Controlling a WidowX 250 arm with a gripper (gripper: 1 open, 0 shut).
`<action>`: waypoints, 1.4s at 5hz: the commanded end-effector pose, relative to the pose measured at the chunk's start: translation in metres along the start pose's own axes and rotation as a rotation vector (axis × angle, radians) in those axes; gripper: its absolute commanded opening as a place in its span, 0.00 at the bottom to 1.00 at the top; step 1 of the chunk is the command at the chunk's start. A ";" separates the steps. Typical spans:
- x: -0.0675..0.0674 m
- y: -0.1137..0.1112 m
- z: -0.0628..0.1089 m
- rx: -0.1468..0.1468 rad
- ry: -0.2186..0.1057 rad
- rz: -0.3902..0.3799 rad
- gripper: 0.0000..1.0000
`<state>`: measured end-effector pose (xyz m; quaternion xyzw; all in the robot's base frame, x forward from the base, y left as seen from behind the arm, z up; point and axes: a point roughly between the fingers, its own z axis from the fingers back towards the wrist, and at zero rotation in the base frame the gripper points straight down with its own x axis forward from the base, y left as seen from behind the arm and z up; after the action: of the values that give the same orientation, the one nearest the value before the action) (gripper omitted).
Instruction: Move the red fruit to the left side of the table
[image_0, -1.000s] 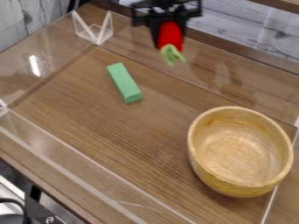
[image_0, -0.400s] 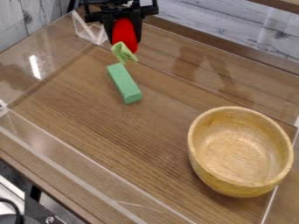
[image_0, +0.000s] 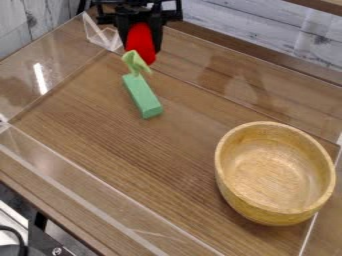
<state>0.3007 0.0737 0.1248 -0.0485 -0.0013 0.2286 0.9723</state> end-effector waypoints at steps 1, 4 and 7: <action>0.004 0.006 0.018 0.000 -0.064 -0.033 0.00; 0.010 0.026 0.007 0.022 -0.069 0.018 0.00; 0.022 0.036 0.000 0.045 -0.078 0.097 0.00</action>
<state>0.2996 0.1117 0.1085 -0.0215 -0.0085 0.2760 0.9609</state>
